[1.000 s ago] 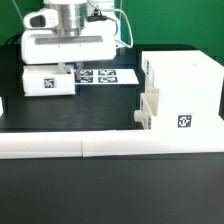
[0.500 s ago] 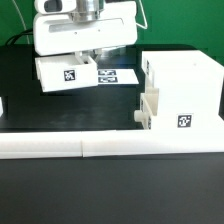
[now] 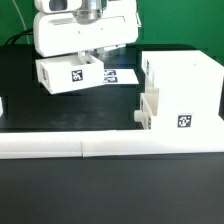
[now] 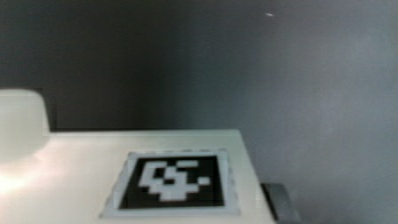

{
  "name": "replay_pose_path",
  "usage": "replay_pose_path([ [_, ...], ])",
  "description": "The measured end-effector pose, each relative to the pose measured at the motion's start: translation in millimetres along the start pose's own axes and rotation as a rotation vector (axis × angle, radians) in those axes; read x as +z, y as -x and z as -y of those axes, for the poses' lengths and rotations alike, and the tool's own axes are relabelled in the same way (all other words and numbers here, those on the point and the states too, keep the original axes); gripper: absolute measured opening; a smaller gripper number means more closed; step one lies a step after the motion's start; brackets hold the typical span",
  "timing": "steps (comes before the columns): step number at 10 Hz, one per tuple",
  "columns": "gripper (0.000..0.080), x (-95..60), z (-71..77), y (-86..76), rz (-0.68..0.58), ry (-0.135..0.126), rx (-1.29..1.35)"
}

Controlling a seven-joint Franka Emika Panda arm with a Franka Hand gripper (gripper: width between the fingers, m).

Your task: Assemble drawer

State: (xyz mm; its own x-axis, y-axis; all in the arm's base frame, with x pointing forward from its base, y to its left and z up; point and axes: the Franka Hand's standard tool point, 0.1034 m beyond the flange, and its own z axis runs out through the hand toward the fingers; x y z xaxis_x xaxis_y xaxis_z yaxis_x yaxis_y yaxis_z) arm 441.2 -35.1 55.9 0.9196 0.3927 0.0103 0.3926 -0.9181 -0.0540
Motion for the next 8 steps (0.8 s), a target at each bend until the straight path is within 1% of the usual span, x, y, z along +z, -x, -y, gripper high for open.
replay_pose_path([
  [1, 0.0042, 0.2, -0.2, -0.3, 0.000, 0.000, -0.067],
  [2, 0.0042, 0.7, -2.6, -6.6, 0.004, -0.003, -0.179],
  [3, 0.0042, 1.1, -6.0, -18.3, 0.004, -0.002, -0.272],
  [4, 0.0042, -0.8, -6.4, -30.8, 0.005, 0.008, -0.338],
  [5, 0.0042, -2.2, -7.6, -39.9, 0.018, 0.005, -0.408],
  [6, 0.0042, -1.9, -9.3, -43.7, 0.023, 0.009, -0.479],
  [8, 0.0042, -0.6, -10.5, -40.9, 0.027, 0.006, -0.596],
])
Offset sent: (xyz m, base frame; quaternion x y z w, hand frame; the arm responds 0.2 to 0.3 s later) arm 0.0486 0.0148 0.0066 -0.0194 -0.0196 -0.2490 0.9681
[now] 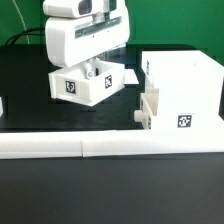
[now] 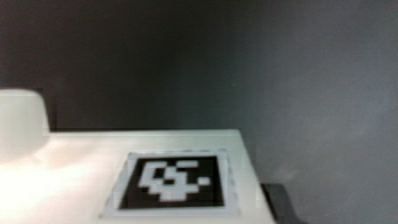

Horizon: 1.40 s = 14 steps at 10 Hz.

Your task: Assemble drawer

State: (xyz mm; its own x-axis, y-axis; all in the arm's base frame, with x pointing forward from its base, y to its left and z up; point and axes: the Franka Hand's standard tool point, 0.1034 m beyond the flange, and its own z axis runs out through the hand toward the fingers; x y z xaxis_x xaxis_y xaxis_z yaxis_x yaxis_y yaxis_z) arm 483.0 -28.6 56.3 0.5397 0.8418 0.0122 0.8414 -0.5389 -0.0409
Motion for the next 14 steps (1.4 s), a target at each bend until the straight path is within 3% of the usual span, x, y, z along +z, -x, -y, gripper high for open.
replay_pose_path([
  [3, 0.0042, 0.1, -1.5, 2.1, 0.009, 0.004, -0.203],
  [7, 0.0042, -5.7, -19.8, -10.0, 0.039, 0.028, -0.484],
  [11, 0.0042, -6.0, -22.4, -10.8, 0.038, 0.031, -0.502],
  [14, 0.0042, -6.0, -38.0, -27.4, 0.032, 0.048, -0.530],
])
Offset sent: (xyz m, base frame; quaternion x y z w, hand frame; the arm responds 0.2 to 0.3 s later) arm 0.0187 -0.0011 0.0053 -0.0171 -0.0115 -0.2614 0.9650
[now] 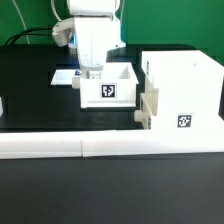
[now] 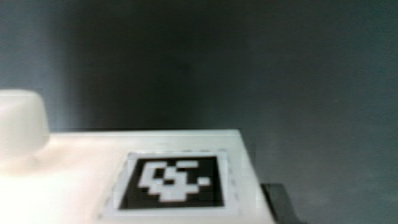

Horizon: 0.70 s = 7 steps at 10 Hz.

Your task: Assemble drawer

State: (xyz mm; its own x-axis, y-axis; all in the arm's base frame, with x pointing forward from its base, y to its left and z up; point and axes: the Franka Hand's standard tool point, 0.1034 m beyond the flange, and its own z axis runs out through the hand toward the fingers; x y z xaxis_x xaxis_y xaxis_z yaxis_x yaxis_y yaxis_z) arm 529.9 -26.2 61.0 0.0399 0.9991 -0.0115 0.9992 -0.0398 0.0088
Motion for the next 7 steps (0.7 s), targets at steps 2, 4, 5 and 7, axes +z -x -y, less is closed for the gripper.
replay_pose_path([
  [2, 0.0042, 5.0, -6.9, -3.7, 0.003, -0.006, -0.015],
  [4, 0.0042, 5.7, -5.8, -2.0, 0.003, -0.008, -0.011],
  [5, 0.0042, 6.2, -5.6, -2.0, 0.003, -0.009, -0.011],
  [7, 0.0042, 5.5, -4.5, -3.1, 0.006, -0.032, -0.015],
])
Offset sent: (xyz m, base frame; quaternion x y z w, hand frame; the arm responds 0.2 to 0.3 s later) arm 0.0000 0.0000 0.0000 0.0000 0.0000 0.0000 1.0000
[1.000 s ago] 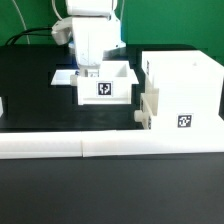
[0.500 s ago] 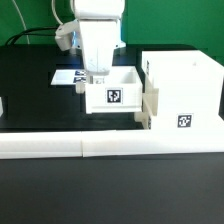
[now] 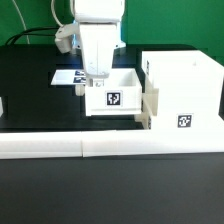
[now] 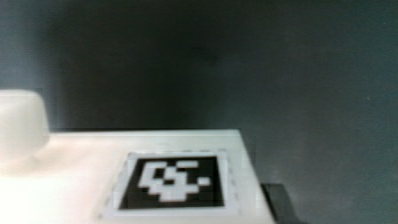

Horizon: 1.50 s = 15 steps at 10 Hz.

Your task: Assemble drawer

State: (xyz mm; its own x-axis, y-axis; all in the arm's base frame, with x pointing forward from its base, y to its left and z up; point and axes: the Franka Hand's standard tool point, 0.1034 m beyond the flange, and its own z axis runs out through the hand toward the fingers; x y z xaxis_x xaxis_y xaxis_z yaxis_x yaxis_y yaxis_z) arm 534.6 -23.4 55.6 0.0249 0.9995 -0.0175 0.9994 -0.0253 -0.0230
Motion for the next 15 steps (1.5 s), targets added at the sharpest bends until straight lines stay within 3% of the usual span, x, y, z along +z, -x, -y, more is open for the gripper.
replay_pose_path([
  [4, 0.0042, -5.7, -4.0, -1.7, 0.001, 0.010, -0.001],
  [15, 0.0042, -3.5, -12.6, -2.7, -0.002, 0.006, 0.002],
])
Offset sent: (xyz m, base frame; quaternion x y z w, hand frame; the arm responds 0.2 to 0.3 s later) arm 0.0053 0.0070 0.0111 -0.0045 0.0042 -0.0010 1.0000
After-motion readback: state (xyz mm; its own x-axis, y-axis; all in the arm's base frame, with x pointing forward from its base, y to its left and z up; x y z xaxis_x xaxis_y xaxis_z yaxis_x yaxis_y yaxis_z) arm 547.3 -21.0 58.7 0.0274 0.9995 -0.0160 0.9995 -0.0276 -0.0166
